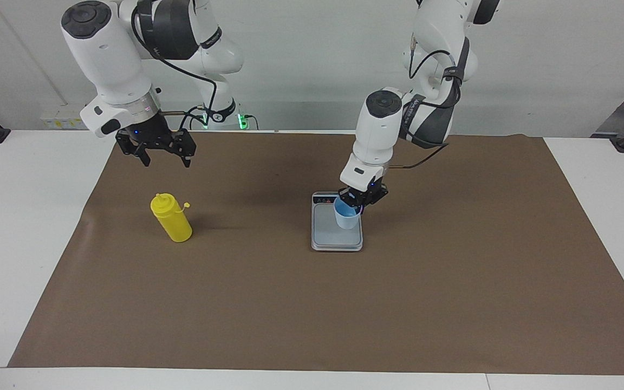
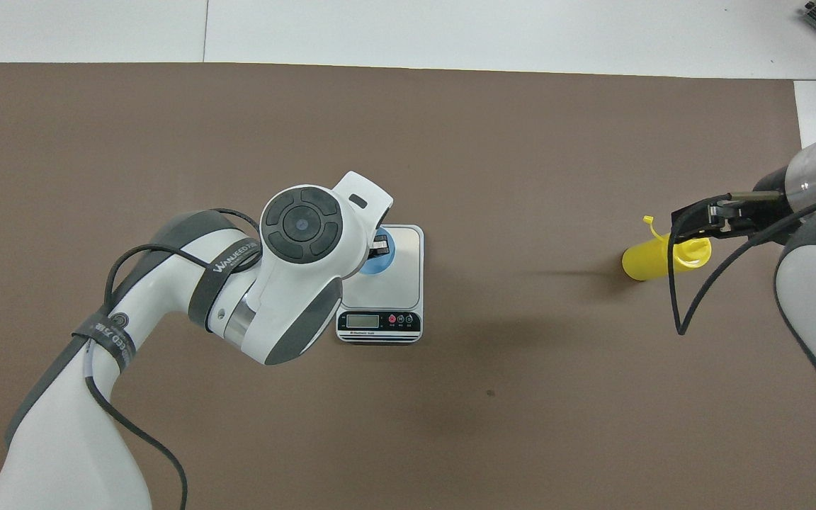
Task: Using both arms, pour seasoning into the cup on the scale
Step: 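Carry the blue cup with the left gripper onto the scale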
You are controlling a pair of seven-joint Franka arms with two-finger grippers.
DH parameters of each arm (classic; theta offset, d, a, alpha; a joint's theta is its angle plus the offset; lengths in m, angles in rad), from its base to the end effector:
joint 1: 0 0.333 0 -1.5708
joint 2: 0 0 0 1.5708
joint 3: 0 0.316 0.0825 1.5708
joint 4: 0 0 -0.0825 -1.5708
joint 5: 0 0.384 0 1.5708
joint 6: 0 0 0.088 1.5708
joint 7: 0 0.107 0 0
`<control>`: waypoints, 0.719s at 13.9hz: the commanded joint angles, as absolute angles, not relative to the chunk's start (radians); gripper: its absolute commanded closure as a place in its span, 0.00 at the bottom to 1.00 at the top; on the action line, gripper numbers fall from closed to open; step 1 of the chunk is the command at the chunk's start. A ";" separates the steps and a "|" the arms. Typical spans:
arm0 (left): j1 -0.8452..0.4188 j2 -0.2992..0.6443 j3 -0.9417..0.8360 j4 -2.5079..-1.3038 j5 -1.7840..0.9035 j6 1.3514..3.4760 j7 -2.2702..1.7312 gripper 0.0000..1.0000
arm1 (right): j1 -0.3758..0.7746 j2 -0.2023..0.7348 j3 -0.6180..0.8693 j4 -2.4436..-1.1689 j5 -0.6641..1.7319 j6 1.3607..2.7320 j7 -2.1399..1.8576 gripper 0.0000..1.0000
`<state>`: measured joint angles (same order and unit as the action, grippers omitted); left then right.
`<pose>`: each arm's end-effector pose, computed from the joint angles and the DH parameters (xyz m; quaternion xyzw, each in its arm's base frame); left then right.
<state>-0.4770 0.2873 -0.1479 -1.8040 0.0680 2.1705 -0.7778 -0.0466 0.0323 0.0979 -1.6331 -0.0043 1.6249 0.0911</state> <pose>0.5234 -0.3664 0.3954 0.9972 0.0622 0.0368 0.0205 0.5656 0.0278 0.5816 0.9996 -0.0197 -0.0201 0.0020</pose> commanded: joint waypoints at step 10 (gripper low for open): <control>-0.511 0.307 -0.132 -1.833 0.103 2.243 -0.810 1.00 | -0.112 0.006 0.097 -1.658 0.014 1.575 0.063 0.00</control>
<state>-0.4925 0.3080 -0.1475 -1.8132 0.0709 2.2107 -0.7840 -0.0969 0.0317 0.0957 -1.6351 -0.0043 1.5787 0.0905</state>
